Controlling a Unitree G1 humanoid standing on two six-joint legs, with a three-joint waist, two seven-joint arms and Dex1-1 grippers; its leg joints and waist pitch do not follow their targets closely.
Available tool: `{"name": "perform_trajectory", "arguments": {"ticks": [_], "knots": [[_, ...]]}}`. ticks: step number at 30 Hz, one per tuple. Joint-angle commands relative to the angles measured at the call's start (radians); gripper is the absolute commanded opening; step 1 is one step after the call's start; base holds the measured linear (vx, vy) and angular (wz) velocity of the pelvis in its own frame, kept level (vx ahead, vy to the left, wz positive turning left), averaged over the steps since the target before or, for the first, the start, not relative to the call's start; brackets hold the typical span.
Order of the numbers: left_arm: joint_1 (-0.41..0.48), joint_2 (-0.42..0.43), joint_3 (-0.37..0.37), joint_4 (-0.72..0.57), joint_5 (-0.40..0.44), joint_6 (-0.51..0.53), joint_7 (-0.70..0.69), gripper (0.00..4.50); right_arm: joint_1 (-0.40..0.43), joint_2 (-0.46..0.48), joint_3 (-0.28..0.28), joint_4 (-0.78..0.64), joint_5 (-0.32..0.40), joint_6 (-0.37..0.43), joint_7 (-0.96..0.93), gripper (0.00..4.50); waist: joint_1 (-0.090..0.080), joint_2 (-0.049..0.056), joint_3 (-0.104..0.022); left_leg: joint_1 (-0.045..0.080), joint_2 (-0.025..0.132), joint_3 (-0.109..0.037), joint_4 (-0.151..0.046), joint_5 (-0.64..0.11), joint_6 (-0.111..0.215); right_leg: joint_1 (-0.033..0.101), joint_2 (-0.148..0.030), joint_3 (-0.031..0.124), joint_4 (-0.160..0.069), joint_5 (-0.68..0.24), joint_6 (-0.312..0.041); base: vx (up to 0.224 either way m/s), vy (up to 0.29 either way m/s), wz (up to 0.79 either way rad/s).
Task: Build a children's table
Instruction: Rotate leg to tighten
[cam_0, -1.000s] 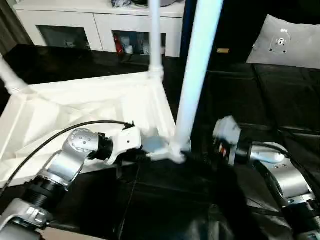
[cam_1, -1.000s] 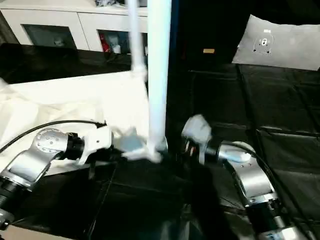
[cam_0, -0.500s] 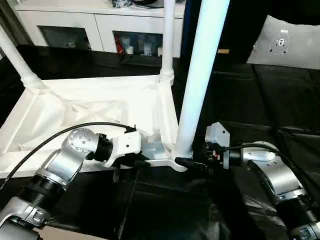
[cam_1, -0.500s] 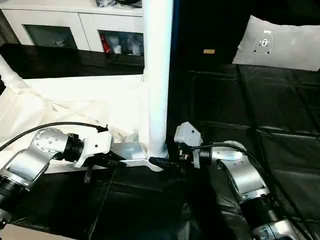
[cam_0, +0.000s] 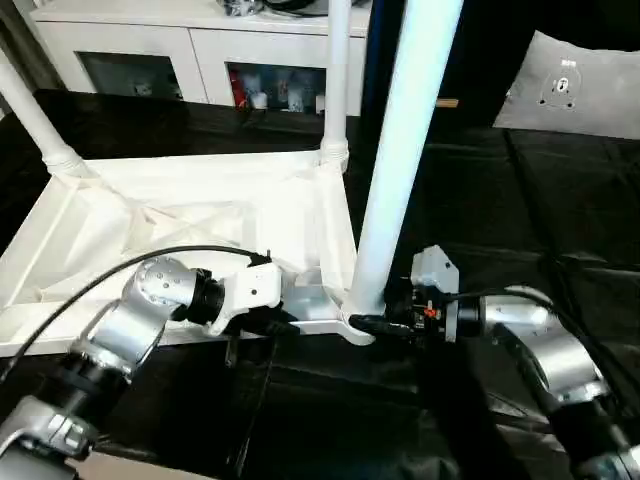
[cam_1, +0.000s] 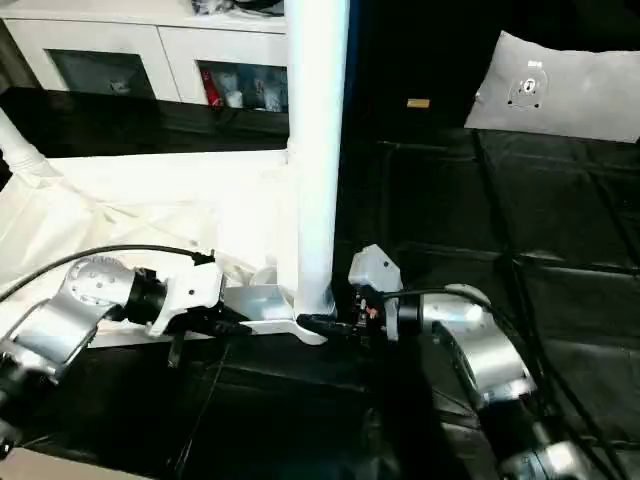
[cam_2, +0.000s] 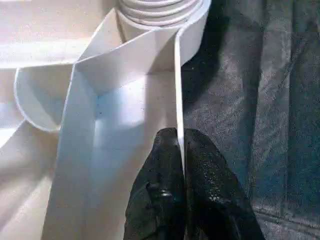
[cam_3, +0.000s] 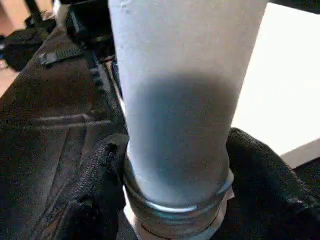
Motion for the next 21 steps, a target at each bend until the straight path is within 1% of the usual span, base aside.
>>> {"name": "perform_trajectory", "arguments": {"ticks": [1, 2, 3, 4, 5, 6, 7, 8, 9, 10, 11, 13, 14, 15, 16, 18, 19, 21], "knots": [[0.011, -0.063, 0.004, -0.077, -0.014, 0.068, 0.088, 0.0, 0.016, 0.088, 0.0, -0.008, -0.014, 0.039, -0.165, 2.66, -0.001, 0.003, -0.073, -0.015, 0.046, -0.002, -0.074, -0.01, 0.079, 0.074, -0.078, 0.051, -0.057, -0.199, -0.257, 0.0, 0.0, 0.0], [0.013, -0.072, 0.008, -0.085, -0.015, 0.081, 0.104, 0.0, 0.018, 0.102, -0.002, -0.006, -0.023, 0.041, -0.194, 2.66, -0.004, 0.005, -0.07, -0.012, 0.046, 0.0, -0.078, -0.044, 0.053, 0.074, -0.079, 0.051, -0.062, -0.256, -0.24, 0.0, 0.0, 0.0], [0.023, -0.112, 0.022, -0.117, -0.012, 0.135, 0.172, 0.0, 0.02, 0.166, -0.016, -0.003, -0.037, 0.064, -0.303, 2.66, -0.009, 0.006, -0.069, -0.011, 0.042, -0.004, -0.081, -0.073, 0.031, 0.077, -0.079, 0.049, -0.069, -0.324, -0.214, 0.0, 0.0, 0.0], [0.026, -0.135, 0.031, -0.13, -0.009, 0.16, 0.208, 0.0, 0.02, 0.198, -0.024, -0.003, -0.038, 0.079, -0.35, 2.66, -0.015, 0.0, -0.072, -0.013, 0.04, -0.004, -0.081, -0.073, 0.026, 0.08, -0.078, 0.048, -0.069, -0.337, -0.203, 0.0, 0.0, 0.0], [0.028, -0.153, 0.036, -0.141, -0.007, 0.181, 0.237, 0.0, 0.02, 0.225, -0.031, -0.003, -0.038, 0.09, -0.388, 2.66, -0.023, 0.003, -0.07, -0.018, 0.039, -0.006, -0.083, -0.069, 0.017, 0.08, -0.078, 0.049, -0.07, -0.349, -0.192, 0.0, 0.0, 0.0], [0.028, -0.162, 0.039, -0.146, -0.005, 0.19, 0.25, 0.0, 0.02, 0.237, -0.035, -0.003, -0.038, 0.095, -0.406, 2.66, -0.027, 0.002, -0.072, -0.012, 0.037, -0.005, -0.081, -0.074, 0.015, 0.076, -0.076, 0.049, -0.075, -0.363, -0.179, 0.0, 0.0, 0.0], [0.029, -0.219, 0.049, -0.175, 0.012, 0.246, 0.328, 0.0, 0.017, 0.313, -0.051, -0.004, -0.038, 0.117, -0.503, 2.66, -0.033, -0.005, -0.073, -0.015, 0.036, -0.005, -0.08, -0.07, 0.018, 0.077, -0.075, 0.05, -0.075, -0.359, -0.178, 0.0, 0.0, 0.0], [0.027, -0.238, 0.049, -0.184, 0.019, 0.264, 0.352, 0.0, 0.017, 0.339, -0.055, -0.004, -0.036, 0.122, -0.531, 2.65, -0.04, 0.0, -0.073, -0.017, 0.035, -0.005, -0.079, -0.062, 0.024, 0.075, -0.076, 0.05, -0.077, -0.357, -0.178, 0.0, 0.0, 0.0], [0.025, -0.258, 0.049, -0.191, 0.029, 0.284, 0.378, 0.0, 0.017, 0.358, -0.056, -0.005, -0.042, 0.125, -0.553, 2.65, -0.041, -0.005, -0.075, -0.019, 0.032, -0.006, -0.077, -0.058, 0.028, 0.078, -0.075, 0.049, -0.076, -0.356, -0.174, 0.0, 0.0, 0.0], [0.02, -0.283, 0.05, -0.197, 0.039, 0.304, 0.409, 0.0, 0.015, 0.379, -0.054, -0.002, -0.052, 0.125, -0.579, 2.65, -0.044, -0.002, -0.076, -0.021, 0.033, -0.005, -0.076, -0.043, 0.036, 0.077, -0.075, 0.05, -0.074, -0.327, -0.182, 0.0, 0.0, 0.0], [0.016, -0.306, 0.048, -0.205, 0.042, 0.32, 0.431, 0.0, 0.014, 0.396, -0.055, 0.0, -0.063, 0.126, -0.604, 2.65, -0.044, -0.001, -0.079, -0.018, 0.033, -0.004, -0.073, -0.034, 0.044, 0.075, -0.073, 0.05, -0.072, -0.299, -0.191, 0.0, 0.0, 0.0], [0.014, -0.335, 0.044, -0.214, 0.041, 0.333, 0.454, 0.0, 0.012, 0.413, -0.056, 0.004, -0.081, 0.125, -0.636, 2.65, -0.044, -0.001, -0.078, -0.019, 0.034, -0.004, -0.074, -0.024, 0.053, 0.075, -0.072, 0.049, -0.07, -0.276, -0.201, 0.0, 0.0, 0.0], [0.013, -0.345, 0.04, -0.22, 0.041, 0.338, 0.461, 0.0, 0.01, 0.419, -0.058, 0.007, -0.089, 0.127, -0.651, 2.65, -0.043, -0.002, -0.08, -0.02, 0.032, -0.003, -0.073, -0.016, 0.06, 0.077, -0.072, 0.049, -0.069, -0.263, -0.203, 0.0, 0.0, 0.0], [0.017, -0.35, 0.029, -0.23, 0.044, 0.345, 0.461, 0.0, 0.012, 0.417, -0.059, 0.005, -0.09, 0.126, -0.648, 3.18, -0.041, 0.001, -0.079, -0.02, 0.031, -0.003, -0.073, -0.019, 0.065, 0.076, -0.072, 0.048, -0.07, -0.267, -0.201, 0.0, 0.0, 0.0], [0.019, -0.346, 0.021, -0.233, 0.05, 0.344, 0.457, 0.0, 0.014, 0.405, -0.057, 0.005, -0.1, 0.12, -0.644, 3.31, -0.041, 0.0, -0.079, -0.02, 0.032, -0.003, -0.073, -0.021, 0.067, 0.077, -0.072, 0.048, -0.07, -0.268, -0.199, 0.0, 0.0, 0.0], [0.024, -0.316, 0.011, -0.224, 0.07, 0.334, 0.442, 0.0, 0.02, 0.371, -0.066, -0.001, -0.104, 0.112, -0.61, 3.38, -0.04, 0.003, -0.08, -0.019, 0.034, -0.005, -0.073, -0.027, 0.073, 0.076, -0.071, 0.047, -0.07, -0.26, -0.196, 0.0, 0.0, 0.0], [0.023, -0.316, 0.011, -0.224, 0.071, 0.334, 0.441, 0.0, 0.02, 0.37, -0.067, -0.001, -0.103, 0.112, -0.61, 3.52, -0.04, 0.003, -0.08, -0.019, 0.034, -0.004, -0.073, -0.029, 0.075, 0.077, -0.071, 0.047, -0.069, -0.256, -0.198, 0.0, 0.0, 0.0], [0.026, -0.277, 0.014, -0.21, 0.071, 0.308, 0.413, 0.0, 0.028, 0.325, -0.087, -0.011, -0.095, 0.094, -0.572, 3.75, -0.039, 0.001, -0.081, -0.021, 0.033, -0.005, -0.071, -0.018, 0.083, 0.079, -0.072, 0.048, -0.065, -0.231, -0.207, 0.0, 0.0, 0.0]]}}
